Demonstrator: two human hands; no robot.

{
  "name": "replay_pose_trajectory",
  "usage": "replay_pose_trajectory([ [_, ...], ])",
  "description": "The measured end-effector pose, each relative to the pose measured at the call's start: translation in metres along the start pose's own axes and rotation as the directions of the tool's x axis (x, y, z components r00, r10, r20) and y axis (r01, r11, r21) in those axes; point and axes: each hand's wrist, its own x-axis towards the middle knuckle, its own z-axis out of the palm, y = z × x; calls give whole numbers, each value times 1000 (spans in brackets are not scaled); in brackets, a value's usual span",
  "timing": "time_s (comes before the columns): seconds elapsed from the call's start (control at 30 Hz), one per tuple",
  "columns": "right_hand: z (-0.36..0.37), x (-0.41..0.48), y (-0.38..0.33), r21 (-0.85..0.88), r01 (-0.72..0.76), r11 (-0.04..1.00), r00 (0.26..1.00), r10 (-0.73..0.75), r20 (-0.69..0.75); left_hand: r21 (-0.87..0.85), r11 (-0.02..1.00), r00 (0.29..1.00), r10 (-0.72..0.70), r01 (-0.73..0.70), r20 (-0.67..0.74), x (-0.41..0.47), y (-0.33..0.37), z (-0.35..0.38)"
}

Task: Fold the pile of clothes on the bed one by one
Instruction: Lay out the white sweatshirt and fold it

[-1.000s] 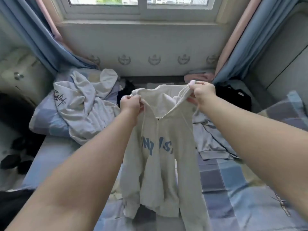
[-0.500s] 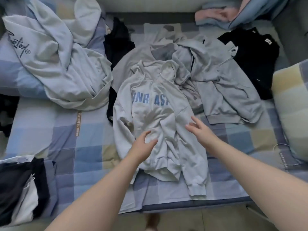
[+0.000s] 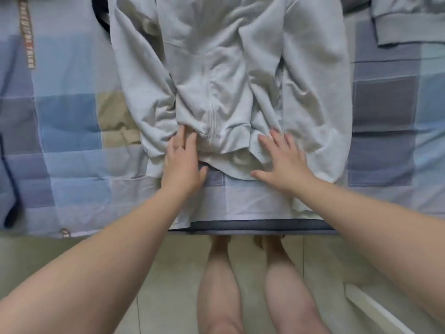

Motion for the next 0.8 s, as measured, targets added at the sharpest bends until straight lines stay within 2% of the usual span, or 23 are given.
replay_pose_trajectory([
  [0.07,24,20,-3,-62,-39,997,999,40,26,51,999,995,7,-2,-98,12,-8,13],
  [0.1,32,28,-4,-102,-51,994,999,49,-19,57,998,990,8,-1,-137,17,-11,19],
  [0.2,40,44,1,-198,-79,977,962,22,-274,15,1000,972,-11,14,-234,33,-17,26],
  [0.3,34,44,11,-186,-37,982,942,-28,-335,-34,999,980,-1,-6,-199,41,-21,22],
  [0.43,12,15,26,-88,21,996,902,-57,-427,14,999,987,32,-31,-156,28,-22,6],
  [0.5,4,-6,43,-7,8,1000,914,-11,-406,75,997,993,-12,21,-115,17,-27,-1],
  [0.57,-1,-26,67,4,-101,995,942,97,-321,155,984,996,-87,91,-35,3,-35,-6],
  [0.67,-9,-48,91,9,-250,968,945,246,-216,220,964,984,-166,149,59,-16,-34,-13],
  [0.7,-11,-52,92,27,-247,969,945,247,-212,246,962,989,-137,119,57,-21,-26,-14],
  [0.8,-16,-59,84,70,-156,985,956,168,-240,343,930,991,136,-131,9,-33,11,-4],
])
